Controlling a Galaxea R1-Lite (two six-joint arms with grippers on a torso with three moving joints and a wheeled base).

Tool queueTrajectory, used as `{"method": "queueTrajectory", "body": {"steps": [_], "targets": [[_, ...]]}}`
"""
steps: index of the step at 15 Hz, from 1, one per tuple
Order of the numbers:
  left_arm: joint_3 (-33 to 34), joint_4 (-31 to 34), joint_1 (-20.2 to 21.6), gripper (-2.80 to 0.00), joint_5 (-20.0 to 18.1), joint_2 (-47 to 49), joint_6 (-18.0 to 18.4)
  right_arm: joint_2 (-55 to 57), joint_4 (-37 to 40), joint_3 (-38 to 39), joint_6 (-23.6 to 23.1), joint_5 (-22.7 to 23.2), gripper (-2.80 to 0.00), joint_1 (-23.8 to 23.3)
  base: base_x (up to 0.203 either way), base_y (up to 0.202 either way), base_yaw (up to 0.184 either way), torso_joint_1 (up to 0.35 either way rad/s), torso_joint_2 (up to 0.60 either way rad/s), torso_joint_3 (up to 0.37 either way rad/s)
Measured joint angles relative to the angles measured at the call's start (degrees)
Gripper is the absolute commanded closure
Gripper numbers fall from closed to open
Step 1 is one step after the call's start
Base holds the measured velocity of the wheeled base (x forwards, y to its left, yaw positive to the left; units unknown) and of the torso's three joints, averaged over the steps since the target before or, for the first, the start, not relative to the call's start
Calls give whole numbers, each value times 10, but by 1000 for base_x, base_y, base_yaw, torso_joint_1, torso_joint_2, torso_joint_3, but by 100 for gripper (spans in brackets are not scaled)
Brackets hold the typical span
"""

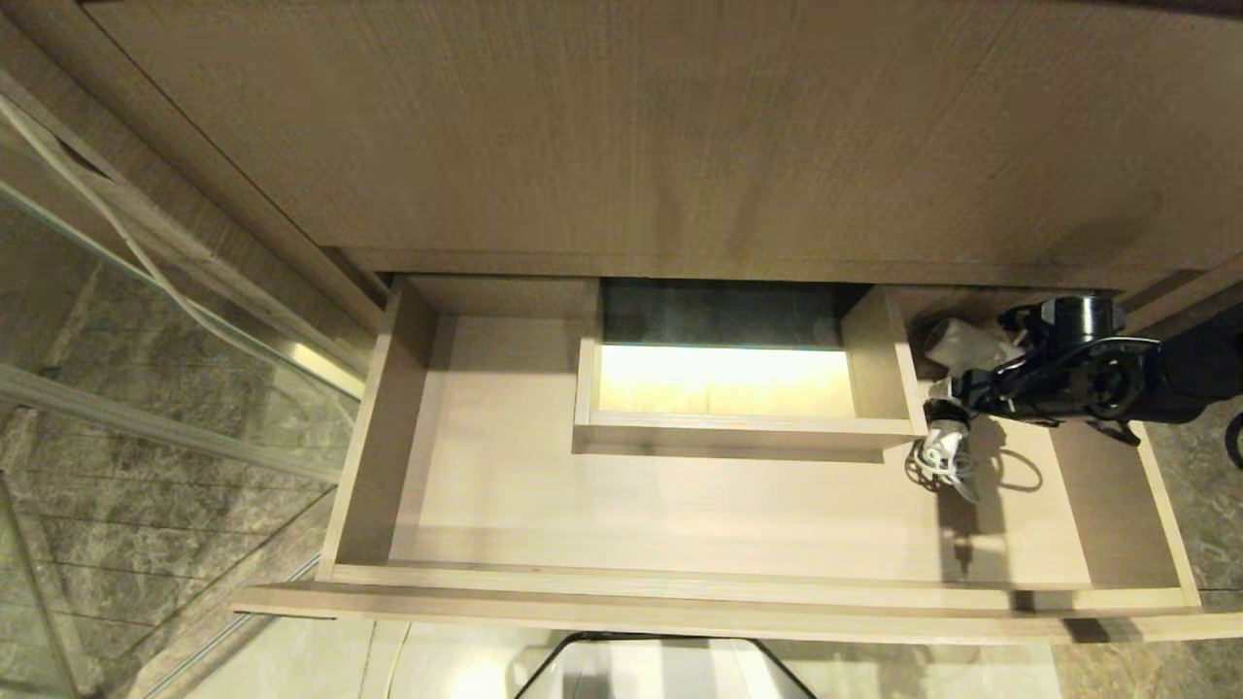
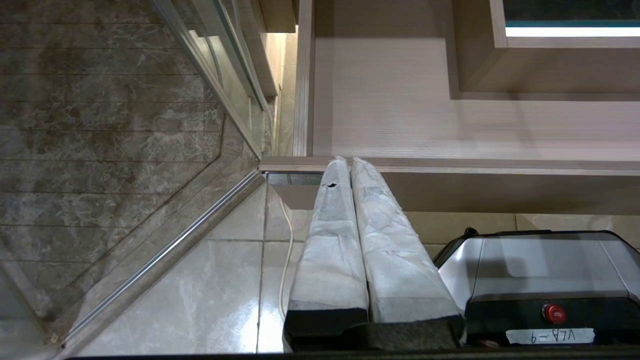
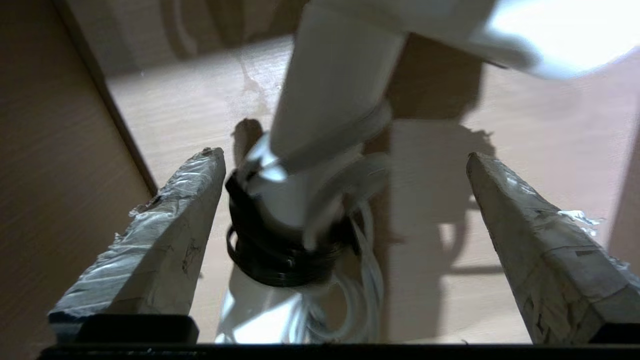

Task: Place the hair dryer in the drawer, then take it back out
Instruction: Take the hairdryer out

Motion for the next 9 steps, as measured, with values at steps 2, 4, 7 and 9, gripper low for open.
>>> {"method": "queueTrajectory", "body": {"steps": [2, 4, 7, 9], "targets": [[0, 0, 0, 0, 0, 0, 0, 15, -11, -13, 0, -1, -280, 3, 0, 0, 0, 0, 0, 0], [0, 0, 0, 0, 0, 0, 0, 27, -14, -20, 0, -1, -280, 7, 0, 0, 0, 0, 0, 0], [0, 0, 0, 0, 0, 0, 0, 36, -18, -23, -2, 0, -280, 8, 0, 0, 0, 0, 0, 0], [0, 0, 0, 0, 0, 0, 0, 46, -24, -27, -5, 0, 0, 12, 0, 0, 0, 0, 0, 0]]}}
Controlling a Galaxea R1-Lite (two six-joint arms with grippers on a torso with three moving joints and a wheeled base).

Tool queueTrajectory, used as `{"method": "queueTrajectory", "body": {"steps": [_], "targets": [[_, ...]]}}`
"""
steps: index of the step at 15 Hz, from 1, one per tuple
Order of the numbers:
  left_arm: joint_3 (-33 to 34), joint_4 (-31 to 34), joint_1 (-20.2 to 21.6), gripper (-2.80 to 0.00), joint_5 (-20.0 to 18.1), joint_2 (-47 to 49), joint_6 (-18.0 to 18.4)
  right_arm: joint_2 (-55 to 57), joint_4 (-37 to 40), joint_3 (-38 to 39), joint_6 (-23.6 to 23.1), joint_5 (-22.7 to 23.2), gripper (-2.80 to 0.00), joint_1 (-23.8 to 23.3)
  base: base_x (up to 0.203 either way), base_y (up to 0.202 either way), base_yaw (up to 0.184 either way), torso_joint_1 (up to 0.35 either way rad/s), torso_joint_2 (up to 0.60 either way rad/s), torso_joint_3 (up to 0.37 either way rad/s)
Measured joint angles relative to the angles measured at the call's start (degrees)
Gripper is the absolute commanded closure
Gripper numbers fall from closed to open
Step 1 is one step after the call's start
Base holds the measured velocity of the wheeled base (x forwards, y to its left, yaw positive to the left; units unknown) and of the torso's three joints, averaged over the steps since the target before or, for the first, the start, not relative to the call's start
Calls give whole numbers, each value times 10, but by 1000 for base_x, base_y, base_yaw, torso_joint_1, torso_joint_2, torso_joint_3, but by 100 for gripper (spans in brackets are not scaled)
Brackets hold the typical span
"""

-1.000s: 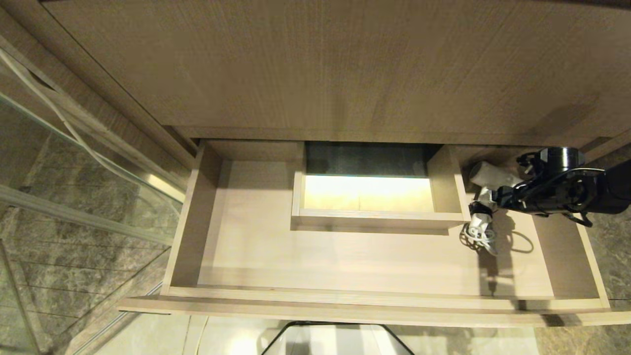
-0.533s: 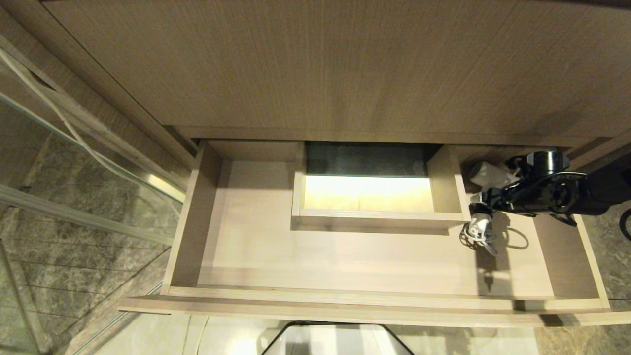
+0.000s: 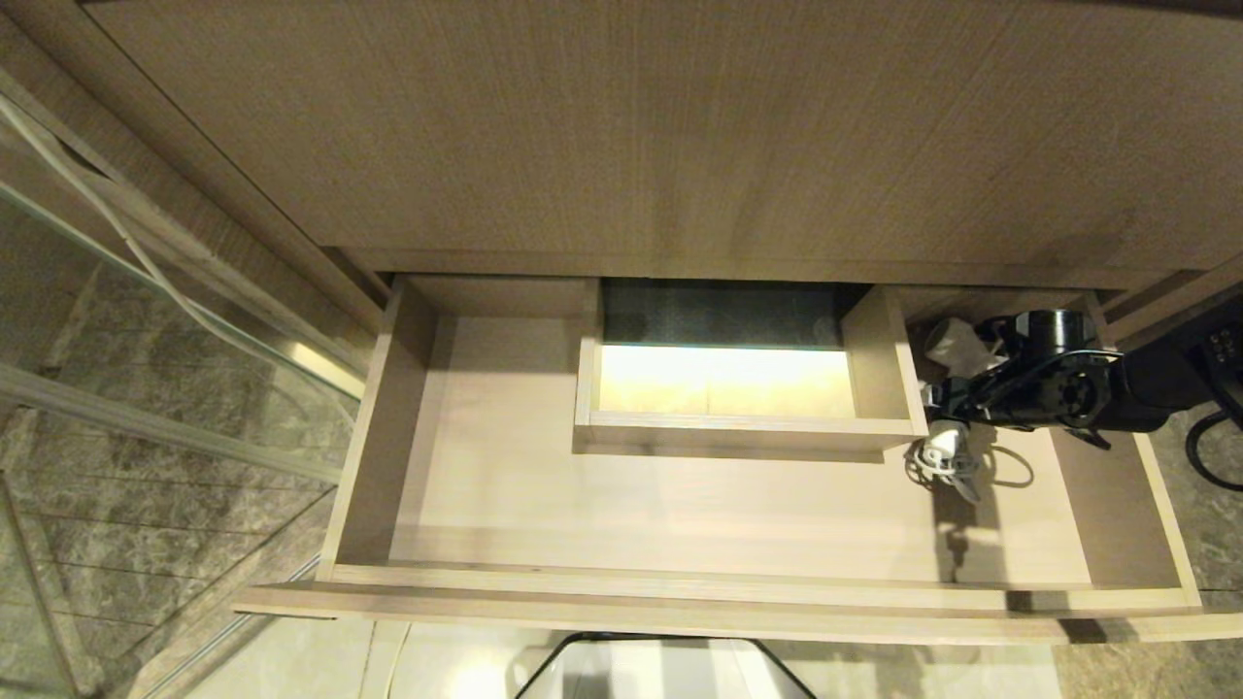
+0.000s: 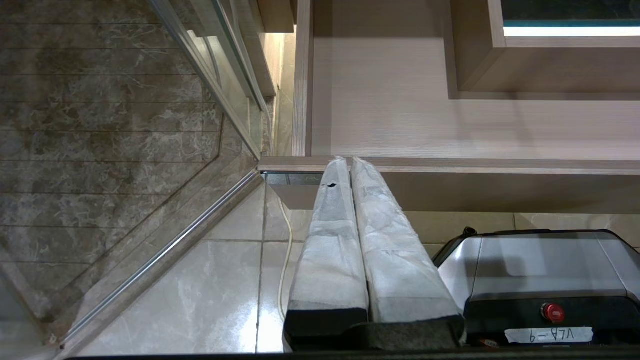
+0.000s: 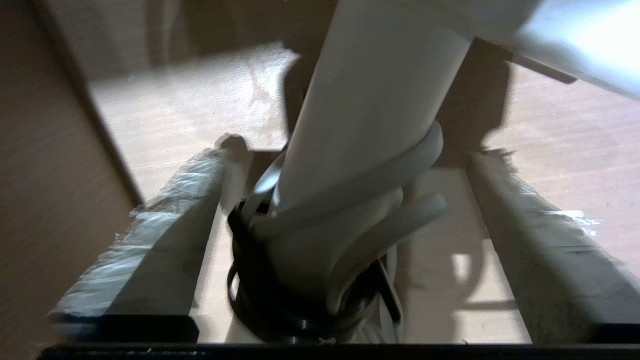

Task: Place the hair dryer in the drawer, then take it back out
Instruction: Take the hairdryer out

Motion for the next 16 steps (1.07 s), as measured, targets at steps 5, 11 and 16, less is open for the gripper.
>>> {"method": "queueTrajectory", "body": {"steps": [5, 11, 16], "targets": [[0, 0, 0, 0, 0, 0, 0, 2, 4, -2, -3, -2, 0, 4, 0, 0, 0, 0, 0, 0], [0, 0, 0, 0, 0, 0, 0, -4, 5, 2, -3, -4, 0, 6, 0, 0, 0, 0, 0, 0], [0, 0, 0, 0, 0, 0, 0, -46, 26, 31, -18, -4, 0, 1, 0, 0, 0, 0, 0, 0]]}}
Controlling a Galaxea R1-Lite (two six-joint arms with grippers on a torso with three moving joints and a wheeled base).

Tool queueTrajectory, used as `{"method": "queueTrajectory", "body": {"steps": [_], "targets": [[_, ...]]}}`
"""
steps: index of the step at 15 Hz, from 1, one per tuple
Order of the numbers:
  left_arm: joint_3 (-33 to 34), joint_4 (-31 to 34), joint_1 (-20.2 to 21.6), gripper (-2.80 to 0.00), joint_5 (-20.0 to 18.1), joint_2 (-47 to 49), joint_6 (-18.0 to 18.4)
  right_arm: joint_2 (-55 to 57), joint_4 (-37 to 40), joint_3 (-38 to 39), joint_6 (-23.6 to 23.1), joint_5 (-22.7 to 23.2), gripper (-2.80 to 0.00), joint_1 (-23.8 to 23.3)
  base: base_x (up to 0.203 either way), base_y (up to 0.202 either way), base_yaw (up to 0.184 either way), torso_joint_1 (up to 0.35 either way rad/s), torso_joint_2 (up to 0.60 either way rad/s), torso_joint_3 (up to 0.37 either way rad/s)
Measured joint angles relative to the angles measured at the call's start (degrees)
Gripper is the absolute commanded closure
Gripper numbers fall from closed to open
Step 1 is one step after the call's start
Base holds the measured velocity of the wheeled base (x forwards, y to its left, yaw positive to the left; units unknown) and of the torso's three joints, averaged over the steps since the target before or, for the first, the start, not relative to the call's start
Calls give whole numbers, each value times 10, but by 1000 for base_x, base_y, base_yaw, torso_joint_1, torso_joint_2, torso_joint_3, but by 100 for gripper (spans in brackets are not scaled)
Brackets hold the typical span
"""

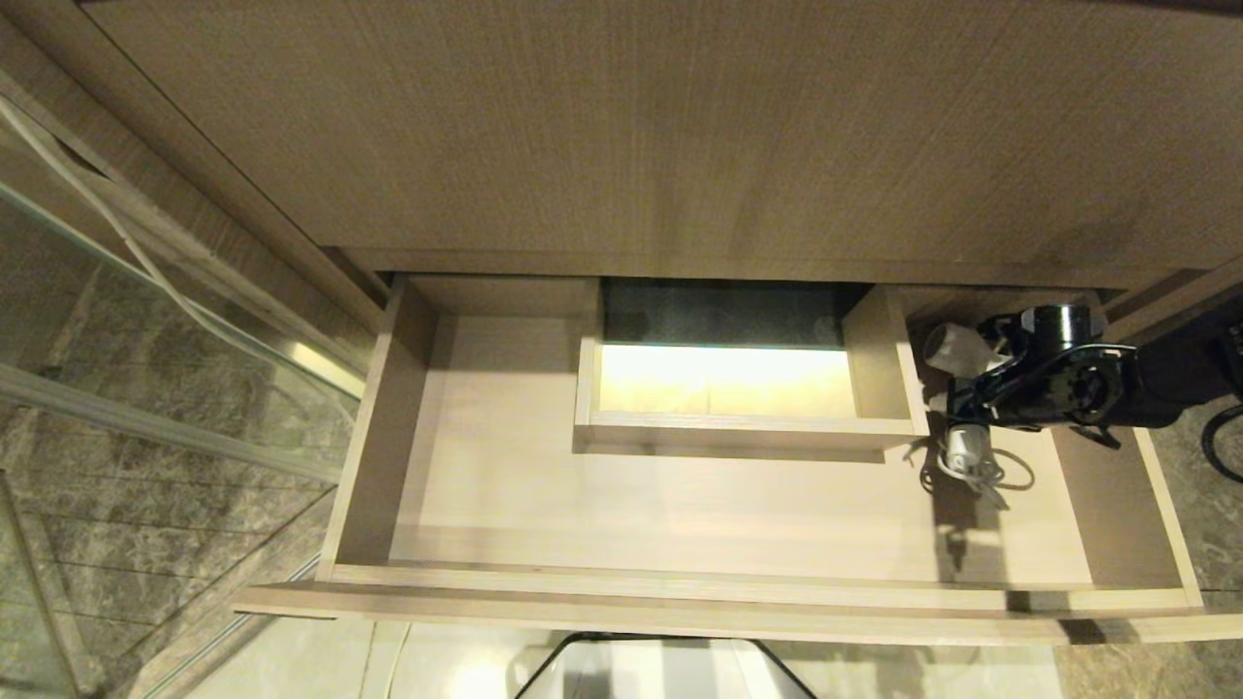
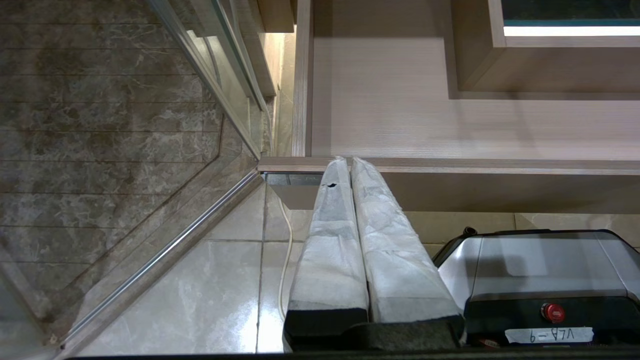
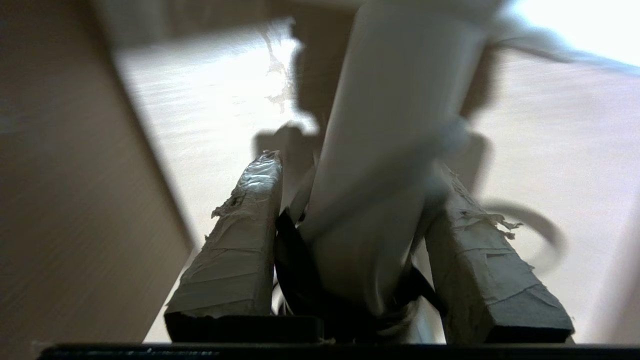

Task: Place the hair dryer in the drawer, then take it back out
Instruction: Take the hairdryer out

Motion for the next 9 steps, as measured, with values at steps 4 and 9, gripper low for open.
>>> {"method": "queueTrajectory", "body": {"steps": [4, 9], "targets": [[0, 0, 0, 0, 0, 0, 0, -100, 33, 60, -37, -1, 0, -17, 0, 0, 0, 0, 0, 0], [0, 0, 0, 0, 0, 0, 0, -150, 44, 79, -39, 0, 0, -25, 0, 0, 0, 0, 0, 0]]}}
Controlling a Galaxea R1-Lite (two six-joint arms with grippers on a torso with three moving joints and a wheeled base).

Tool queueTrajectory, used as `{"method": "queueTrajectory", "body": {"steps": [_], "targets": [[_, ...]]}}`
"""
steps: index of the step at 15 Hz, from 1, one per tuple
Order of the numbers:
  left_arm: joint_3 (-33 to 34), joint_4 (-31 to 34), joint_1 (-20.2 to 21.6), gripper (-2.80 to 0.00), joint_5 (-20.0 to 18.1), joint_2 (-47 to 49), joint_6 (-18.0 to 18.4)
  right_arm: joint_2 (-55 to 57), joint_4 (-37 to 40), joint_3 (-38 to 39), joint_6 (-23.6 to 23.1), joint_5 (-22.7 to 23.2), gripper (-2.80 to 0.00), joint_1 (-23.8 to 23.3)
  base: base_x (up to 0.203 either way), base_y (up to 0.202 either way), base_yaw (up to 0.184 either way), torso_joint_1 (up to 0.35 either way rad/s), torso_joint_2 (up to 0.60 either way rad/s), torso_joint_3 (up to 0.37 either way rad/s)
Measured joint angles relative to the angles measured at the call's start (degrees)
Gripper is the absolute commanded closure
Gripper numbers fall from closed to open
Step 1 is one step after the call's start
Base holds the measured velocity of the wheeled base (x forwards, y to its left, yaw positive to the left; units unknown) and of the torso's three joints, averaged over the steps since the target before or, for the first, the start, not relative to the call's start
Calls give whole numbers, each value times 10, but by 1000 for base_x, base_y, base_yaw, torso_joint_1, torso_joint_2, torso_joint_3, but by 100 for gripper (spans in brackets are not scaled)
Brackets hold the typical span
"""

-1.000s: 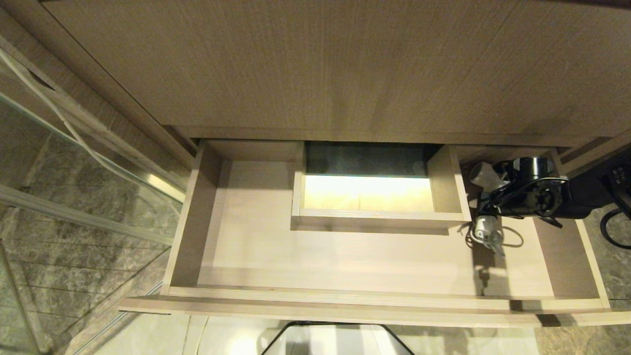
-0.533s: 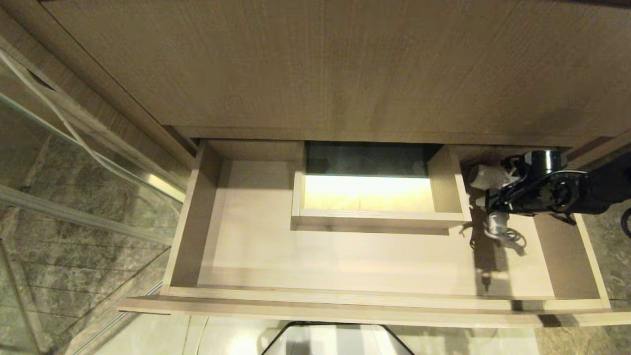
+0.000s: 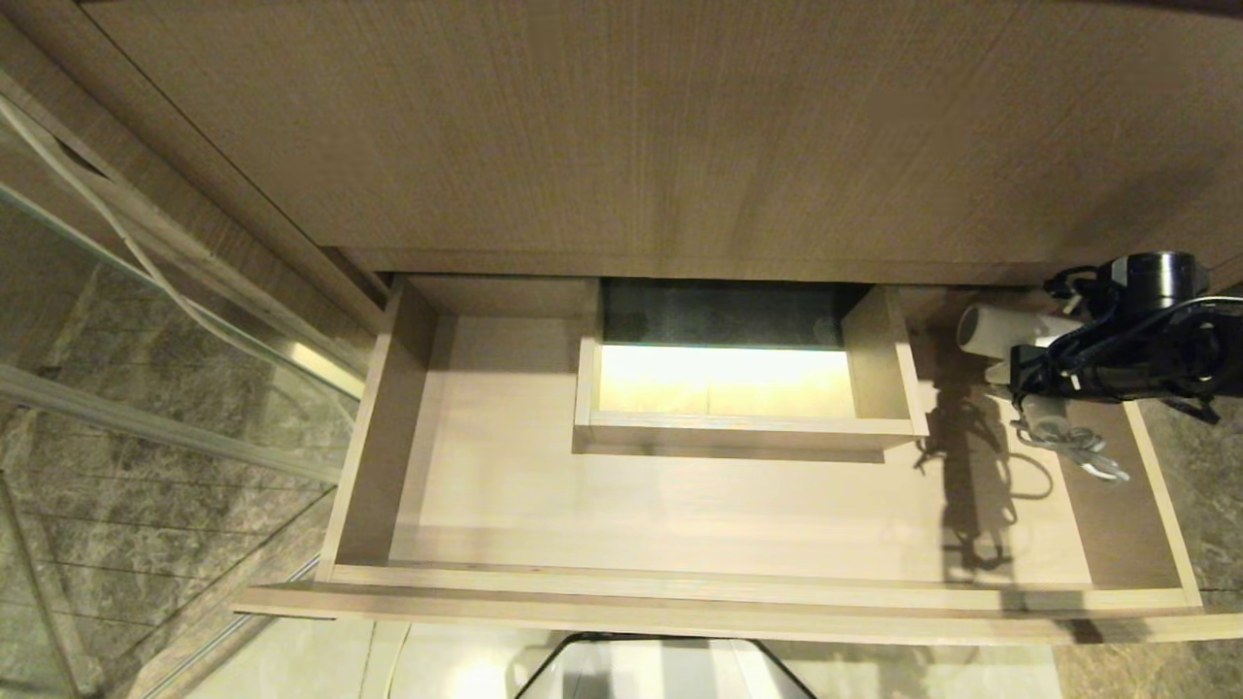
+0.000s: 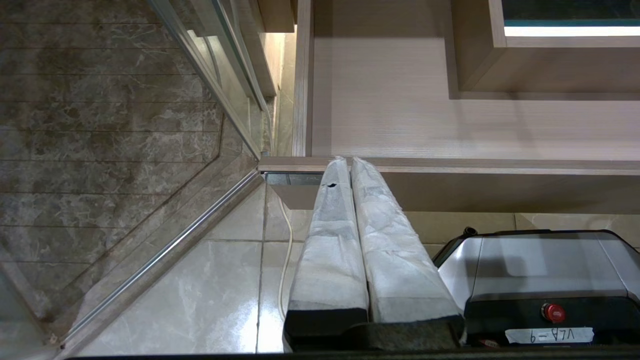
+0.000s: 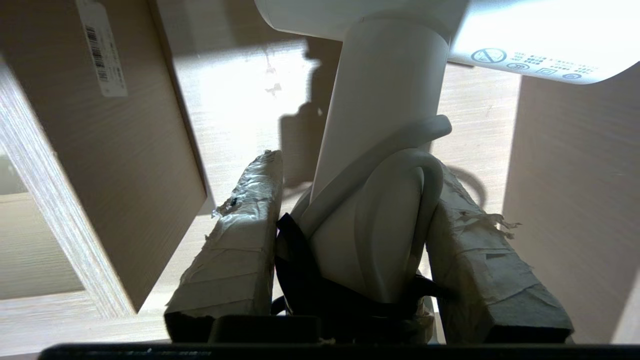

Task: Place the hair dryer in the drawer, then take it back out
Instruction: Take the hairdryer out, then place it on the countertop

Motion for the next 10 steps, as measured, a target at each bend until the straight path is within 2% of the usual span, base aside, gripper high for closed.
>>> {"method": "queueTrajectory", "body": {"steps": [7, 10], "targets": [[0, 0, 0, 0, 0, 0, 0, -9, 0, 1, 0, 0, 0, 0, 0, 0, 0, 0, 0, 0], [0, 0, 0, 0, 0, 0, 0, -43, 52, 33, -37, -1, 0, -4, 0, 0, 0, 0, 0, 0]]}}
